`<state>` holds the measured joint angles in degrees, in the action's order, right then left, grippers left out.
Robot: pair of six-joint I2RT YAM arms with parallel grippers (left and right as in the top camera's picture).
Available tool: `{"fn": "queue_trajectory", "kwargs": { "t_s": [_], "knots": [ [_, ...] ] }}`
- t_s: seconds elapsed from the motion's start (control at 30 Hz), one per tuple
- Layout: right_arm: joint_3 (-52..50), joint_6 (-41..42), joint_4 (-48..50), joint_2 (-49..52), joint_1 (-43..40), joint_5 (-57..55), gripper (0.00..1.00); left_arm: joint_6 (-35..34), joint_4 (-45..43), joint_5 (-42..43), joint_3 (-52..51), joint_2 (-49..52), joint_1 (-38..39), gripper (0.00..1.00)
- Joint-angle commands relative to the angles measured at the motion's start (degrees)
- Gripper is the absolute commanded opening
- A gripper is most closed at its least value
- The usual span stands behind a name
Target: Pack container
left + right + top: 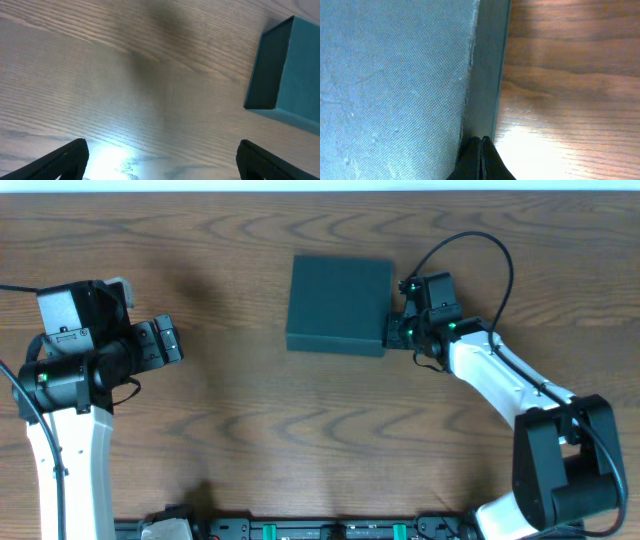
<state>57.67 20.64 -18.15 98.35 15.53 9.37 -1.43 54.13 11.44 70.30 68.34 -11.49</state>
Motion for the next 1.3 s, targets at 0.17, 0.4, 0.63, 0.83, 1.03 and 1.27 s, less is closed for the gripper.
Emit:
{"fn": "queue_trajectory", "kwargs": {
  "t_s": [0.17,0.4,0.63,0.83,1.03,1.27],
  "knots": [
    [2.19,-0.24,-8.22,-8.37,1.40,-10.14,0.01,0.63,0.26,-0.02,0.35,-0.52,-0.15,0.95],
    [13.00,-7.04,-8.50,-5.95,4.66,10.82,0.02,0.63,0.26,-0.02,0.35,-0.52,-0.15,0.95],
    [33.40,-7.65,-10.88,12.26,12.52,17.35,0.01,0.63,0.26,-0.02,0.35,-0.52,-0.15,0.95],
    [49.81,-7.63,-16.31,25.64,18.05,7.10,0.01,0.63,0.26,-0.02,0.35,-0.52,-0.15,0.95],
    [53.75,-7.37,-19.41,31.47,19.69,3.45,0.01,0.63,0.26,-0.02,0.35,-0.52,-0.15,0.95],
    [53.75,-6.29,-26.69,31.95,19.08,-2.29,0.01,0.63,0.26,-0.02,0.35,-0.52,-0.15,0.95]
  ]
}}
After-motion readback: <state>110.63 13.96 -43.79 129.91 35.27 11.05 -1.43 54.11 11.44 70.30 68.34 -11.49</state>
